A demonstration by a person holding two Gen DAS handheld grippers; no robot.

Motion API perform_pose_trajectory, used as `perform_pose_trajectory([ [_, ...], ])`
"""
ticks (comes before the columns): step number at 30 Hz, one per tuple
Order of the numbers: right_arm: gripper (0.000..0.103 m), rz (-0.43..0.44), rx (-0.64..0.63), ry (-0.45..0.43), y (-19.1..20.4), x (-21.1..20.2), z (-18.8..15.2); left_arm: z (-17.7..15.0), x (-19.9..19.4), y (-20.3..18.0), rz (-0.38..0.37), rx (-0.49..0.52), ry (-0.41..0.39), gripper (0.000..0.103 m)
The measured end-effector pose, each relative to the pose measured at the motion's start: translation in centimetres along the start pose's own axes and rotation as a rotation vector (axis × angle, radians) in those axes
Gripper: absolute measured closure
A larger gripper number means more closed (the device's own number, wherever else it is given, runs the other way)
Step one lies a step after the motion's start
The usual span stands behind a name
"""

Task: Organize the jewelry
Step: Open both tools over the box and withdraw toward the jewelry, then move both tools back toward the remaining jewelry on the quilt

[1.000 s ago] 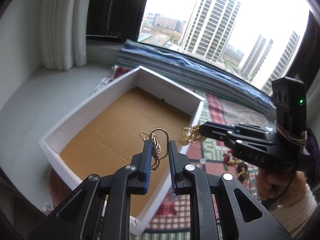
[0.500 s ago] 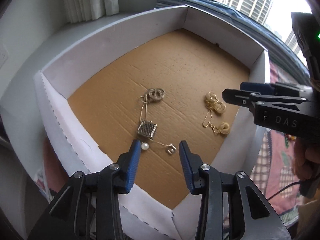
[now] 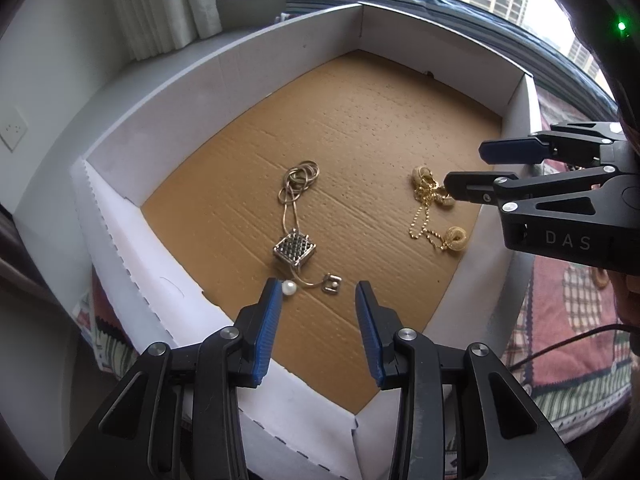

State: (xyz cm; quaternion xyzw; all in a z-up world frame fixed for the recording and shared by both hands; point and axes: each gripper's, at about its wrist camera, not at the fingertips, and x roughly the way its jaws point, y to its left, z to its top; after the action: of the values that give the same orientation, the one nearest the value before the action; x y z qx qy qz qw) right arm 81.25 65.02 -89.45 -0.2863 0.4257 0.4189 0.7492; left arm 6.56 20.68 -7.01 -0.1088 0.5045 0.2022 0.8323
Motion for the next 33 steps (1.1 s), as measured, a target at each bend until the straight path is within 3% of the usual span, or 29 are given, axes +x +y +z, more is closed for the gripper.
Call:
perform_pose_trajectory([
  [3,0.055,0.010,0.043,-0.014,-0.4,-1.0,-0.9,-0.6,-0.7,-0.2,-0.037,-0.007,-0.028,0.058],
  [5,0.054,0.008,0.104,-0.079,-1.2,-2.6,-1.5,-0.4,-1.9,-0.1,-0.073,-0.021,-0.072,0.046],
  [7,0.049,0.007,0.158,-0.164,-1.6,-5.2,-2.7,-0.5,-4.4,-0.5,-0.086,-0.022,-0.161,0.016],
  [9,0.031,-0.003,0.227,-0.246,-2.0,-8.5,-5.0,-0.3,-6.9,-1.1,-0.098,-0.012,-0.264,0.005],
  [13,0.029,-0.126,0.304,-0.351,-2.0,-14.9,-10.7,-0.1,-10.5,-3.4,-0.186,0.042,-0.365,0.003],
  [16,0.025,-0.210,0.363,-0.399,-2.6,-18.8,-15.2,-0.6,-11.7,-5.7,-0.261,0.061,-0.378,0.002],
  [19,0.024,-0.232,0.458,-0.441,-3.7,-22.1,-19.6,-1.1,-11.6,-8.0,-0.302,0.067,-0.394,0.002],
  [22,0.022,-0.233,0.527,-0.501,-4.1,-24.3,-23.7,-1.9,-10.6,-10.0,-0.323,0.087,-0.358,0.002],
  [25,0.016,-0.327,0.574,-0.536,-4.0,-25.5,-27.2,-3.2,-9.7,-11.8,-0.372,0.083,-0.287,0.002],
  [28,0.012,-0.403,0.597,-0.537,-3.7,-26.0,-30.2,-4.8,-9.4,-13.5,-0.367,0.126,-0.252,0.002],
  [33,0.012,-0.382,0.636,-0.547,-4.4,-25.5,-33.4,-6.6,-9.8,-15.4,-0.369,0.225,-0.243,0.002],
])
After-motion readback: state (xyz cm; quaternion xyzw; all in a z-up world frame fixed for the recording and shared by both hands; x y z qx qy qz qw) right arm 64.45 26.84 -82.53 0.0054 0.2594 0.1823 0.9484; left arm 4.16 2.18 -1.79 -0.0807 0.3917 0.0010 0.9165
